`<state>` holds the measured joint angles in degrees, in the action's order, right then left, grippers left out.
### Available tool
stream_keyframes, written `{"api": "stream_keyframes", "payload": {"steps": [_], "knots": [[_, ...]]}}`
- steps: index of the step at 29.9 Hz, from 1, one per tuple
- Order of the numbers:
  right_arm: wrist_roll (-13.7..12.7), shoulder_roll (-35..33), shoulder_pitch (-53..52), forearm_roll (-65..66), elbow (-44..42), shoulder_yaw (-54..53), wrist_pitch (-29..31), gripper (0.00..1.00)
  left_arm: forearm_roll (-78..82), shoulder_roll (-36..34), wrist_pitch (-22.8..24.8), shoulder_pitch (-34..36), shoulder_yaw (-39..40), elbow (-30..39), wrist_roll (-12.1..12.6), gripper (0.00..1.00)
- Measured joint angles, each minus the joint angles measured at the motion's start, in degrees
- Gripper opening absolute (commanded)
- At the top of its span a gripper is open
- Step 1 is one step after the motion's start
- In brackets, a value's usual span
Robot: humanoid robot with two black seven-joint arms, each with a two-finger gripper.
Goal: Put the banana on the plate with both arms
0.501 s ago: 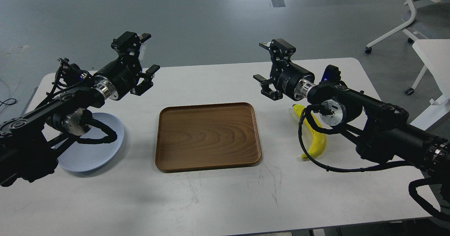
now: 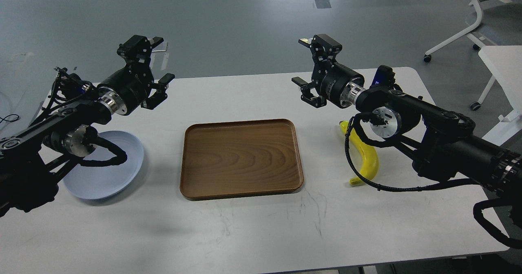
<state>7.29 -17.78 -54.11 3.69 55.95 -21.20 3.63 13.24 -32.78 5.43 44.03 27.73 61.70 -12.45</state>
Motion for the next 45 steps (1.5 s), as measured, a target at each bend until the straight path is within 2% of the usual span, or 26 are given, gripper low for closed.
{"api": "stream_keyframes", "payload": {"steps": [9, 45], "knots": [[0.0, -1.0, -1.1, 0.0, 0.1, -0.2, 0.0, 1.00, -0.1, -0.3, 2.0, -0.1, 0.0, 0.0, 0.5, 0.98], [0.2, -2.8, -2.0, 0.0, 0.4, 0.1, -0.7, 1.00, 0.2, -0.9, 2.0, 0.0, -0.5, -1.4, 0.0, 0.98]]}}
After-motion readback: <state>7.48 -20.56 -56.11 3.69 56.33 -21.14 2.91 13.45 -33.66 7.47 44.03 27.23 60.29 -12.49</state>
